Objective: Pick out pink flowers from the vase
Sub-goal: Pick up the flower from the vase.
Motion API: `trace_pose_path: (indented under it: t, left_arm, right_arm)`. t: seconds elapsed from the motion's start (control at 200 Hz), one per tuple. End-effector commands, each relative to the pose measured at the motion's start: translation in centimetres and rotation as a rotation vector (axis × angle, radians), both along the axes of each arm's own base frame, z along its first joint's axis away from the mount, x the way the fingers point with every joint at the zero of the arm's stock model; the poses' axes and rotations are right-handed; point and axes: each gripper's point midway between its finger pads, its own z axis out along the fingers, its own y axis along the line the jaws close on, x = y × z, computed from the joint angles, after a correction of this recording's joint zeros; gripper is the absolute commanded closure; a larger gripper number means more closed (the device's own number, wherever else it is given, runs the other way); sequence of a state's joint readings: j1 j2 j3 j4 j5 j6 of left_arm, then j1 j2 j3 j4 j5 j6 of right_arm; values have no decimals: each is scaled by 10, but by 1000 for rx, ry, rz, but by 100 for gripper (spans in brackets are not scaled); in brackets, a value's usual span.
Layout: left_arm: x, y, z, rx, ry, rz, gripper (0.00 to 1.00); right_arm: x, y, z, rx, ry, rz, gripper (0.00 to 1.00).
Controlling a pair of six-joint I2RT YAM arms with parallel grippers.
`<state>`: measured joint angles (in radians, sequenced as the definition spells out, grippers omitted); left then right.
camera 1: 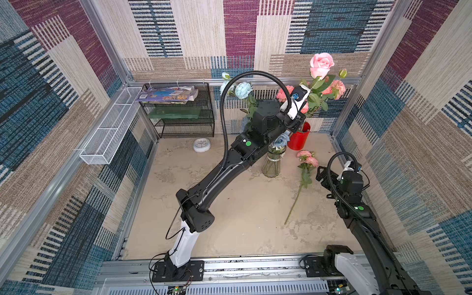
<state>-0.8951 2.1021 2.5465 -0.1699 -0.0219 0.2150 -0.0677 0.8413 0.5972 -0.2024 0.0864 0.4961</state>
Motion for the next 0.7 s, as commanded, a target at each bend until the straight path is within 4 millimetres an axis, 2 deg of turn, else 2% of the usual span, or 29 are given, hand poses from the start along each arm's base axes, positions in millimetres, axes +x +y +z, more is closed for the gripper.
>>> trace_pose_path:
  t: [0.0, 0.155, 0.275, 0.361, 0.536, 0.696]
  left_arm:
    - [-36, 5, 34, -53, -28, -170, 100]
    - [-70, 19, 63, -103, -37, -352, 100]
    - [-91, 27, 70, -119, -1, -516, 100]
    - [-107, 31, 67, -114, 43, -653, 100]
    - [-135, 32, 32, 6, 166, -921, 100]
    - [-142, 30, -12, 108, 316, -1023, 100]
  right_arm:
    - [6, 2, 14, 10, -49, 10, 4]
    - [9, 7, 17, 23, -53, 36, 4]
    - [13, 16, 25, 48, -63, 86, 4]
    - [14, 28, 40, 62, -91, 153, 4]
    - [8, 66, 84, 91, -236, 379, 4]
    - [-7, 92, 120, 135, -360, 522, 2]
